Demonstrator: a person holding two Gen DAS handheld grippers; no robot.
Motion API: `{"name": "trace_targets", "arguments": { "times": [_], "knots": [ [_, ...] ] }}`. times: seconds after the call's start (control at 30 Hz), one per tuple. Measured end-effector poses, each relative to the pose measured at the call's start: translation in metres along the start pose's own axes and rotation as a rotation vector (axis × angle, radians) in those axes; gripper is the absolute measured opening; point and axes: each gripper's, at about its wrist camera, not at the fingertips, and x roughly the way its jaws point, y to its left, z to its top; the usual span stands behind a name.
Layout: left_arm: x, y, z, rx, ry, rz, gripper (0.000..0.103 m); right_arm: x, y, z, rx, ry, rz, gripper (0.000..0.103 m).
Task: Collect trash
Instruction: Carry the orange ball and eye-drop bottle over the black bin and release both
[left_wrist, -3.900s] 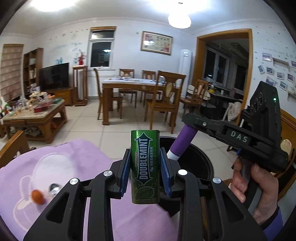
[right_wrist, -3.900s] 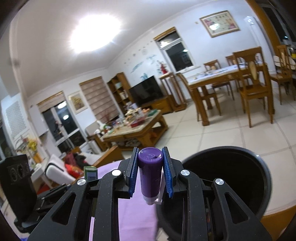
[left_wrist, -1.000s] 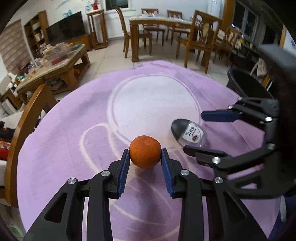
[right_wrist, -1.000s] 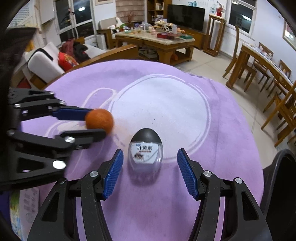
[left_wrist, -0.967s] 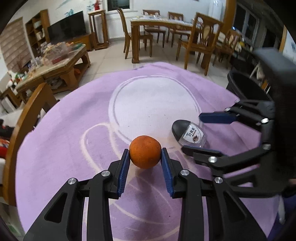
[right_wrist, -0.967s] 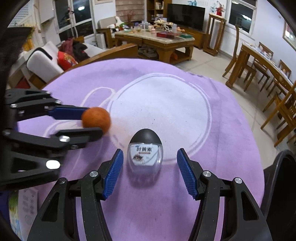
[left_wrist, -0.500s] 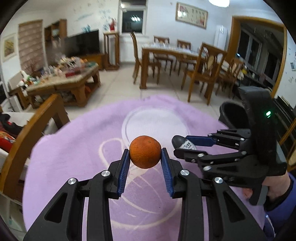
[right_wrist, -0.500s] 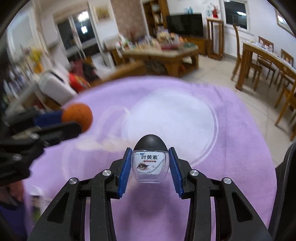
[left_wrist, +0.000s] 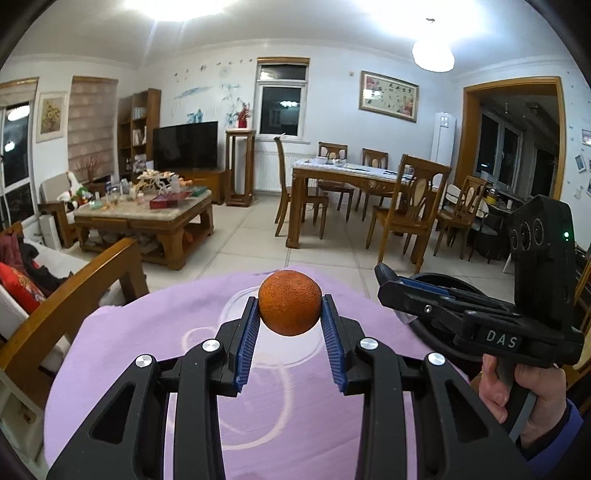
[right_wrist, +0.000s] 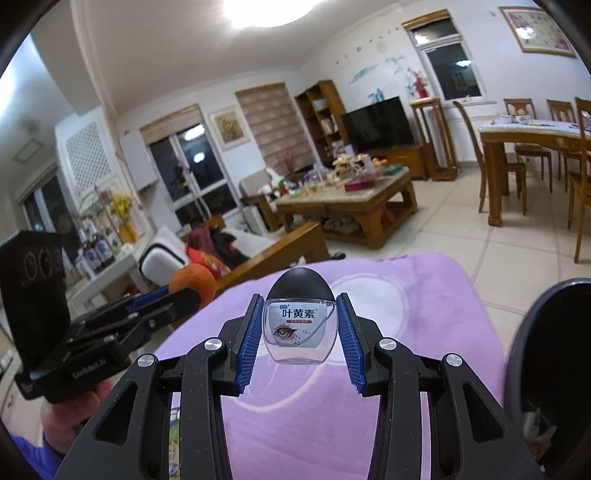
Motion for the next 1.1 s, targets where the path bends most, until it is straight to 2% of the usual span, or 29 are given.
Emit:
{"name": "trace_targets", "arguments": {
  "times": [0.3, 0.67, 0.87, 1.1],
  "knots": [
    [0.019, -0.066, 0.009, 0.042, -0.014, -0.078, 0.034, -0.073, -0.051, 0.000, 0.067, -0.077, -0.067, 0.040],
    [0.051, -0.137, 0.001, 0.077, 0.012, -0.196, 0.034, -0.154, -0.142, -0.020, 0.191, -0.143, -0.162, 0.040],
    [0.083, -0.165, -0.010, 0.079, 0.075, -0.276, 0.034, -0.178, -0.184, -0.040, 0.256, -0.143, -0.204, 0.040],
    [0.109, -0.186, -0.022, 0.085, 0.145, -0.319, 0.034, -0.182, -0.216, -0.065, 0.332, -0.136, -0.234, 0.040]
  ]
}}
